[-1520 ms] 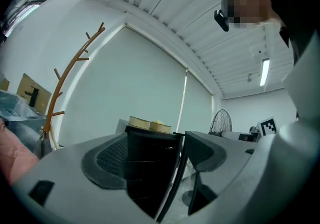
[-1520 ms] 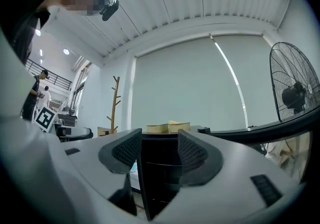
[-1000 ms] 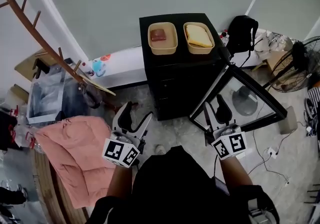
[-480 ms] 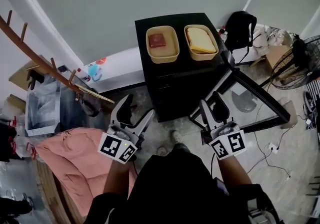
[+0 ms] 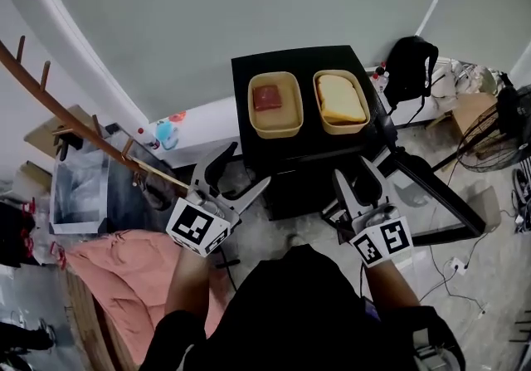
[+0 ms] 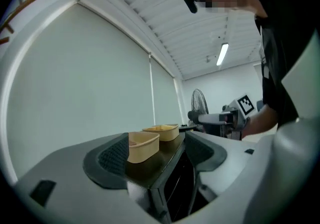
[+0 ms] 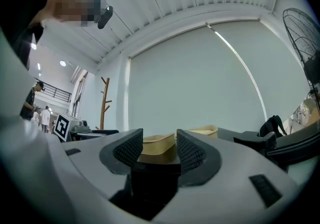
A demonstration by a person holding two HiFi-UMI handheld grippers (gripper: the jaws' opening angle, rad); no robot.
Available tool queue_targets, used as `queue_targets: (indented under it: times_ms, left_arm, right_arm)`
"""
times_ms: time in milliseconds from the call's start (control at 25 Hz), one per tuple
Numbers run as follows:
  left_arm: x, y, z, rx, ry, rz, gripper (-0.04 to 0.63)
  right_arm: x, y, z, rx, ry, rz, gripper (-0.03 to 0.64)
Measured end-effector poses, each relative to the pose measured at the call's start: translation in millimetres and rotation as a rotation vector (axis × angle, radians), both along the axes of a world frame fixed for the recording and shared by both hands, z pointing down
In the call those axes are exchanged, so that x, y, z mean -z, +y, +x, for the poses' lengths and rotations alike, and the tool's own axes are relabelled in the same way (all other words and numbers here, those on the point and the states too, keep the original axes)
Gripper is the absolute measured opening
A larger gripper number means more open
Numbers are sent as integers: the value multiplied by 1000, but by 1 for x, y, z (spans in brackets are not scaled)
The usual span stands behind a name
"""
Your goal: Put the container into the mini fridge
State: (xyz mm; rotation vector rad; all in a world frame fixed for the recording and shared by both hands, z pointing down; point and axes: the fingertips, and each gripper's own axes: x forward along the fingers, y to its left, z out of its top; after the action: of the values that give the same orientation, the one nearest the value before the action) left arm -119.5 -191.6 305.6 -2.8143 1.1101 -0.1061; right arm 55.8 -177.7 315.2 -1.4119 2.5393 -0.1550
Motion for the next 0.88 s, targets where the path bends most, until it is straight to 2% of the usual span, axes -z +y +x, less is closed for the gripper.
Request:
queue_targets:
  times_ms: [400, 520, 640, 760, 880]
  left_arm:
    - [-10, -47, 29, -105, -379, 83, 359]
    - [-15, -54, 32, -133, -453, 79, 351]
    - [-21, -59, 33, -159, -562, 61, 285]
    - [-30, -62, 38, -185, -692, 55, 247]
    - [-36, -65, 39, -173, -780, 71, 216]
  right_arm:
    - [-2, -17, -8, 72, 0, 2, 222]
    - [-4, -19, -4, 77, -3, -7, 222]
    - [-6, -20, 0, 78, -12, -19, 222]
    - [-8, -19, -5, 114, -20, -37, 222]
    - [-11, -14, -14, 154, -17, -48, 222]
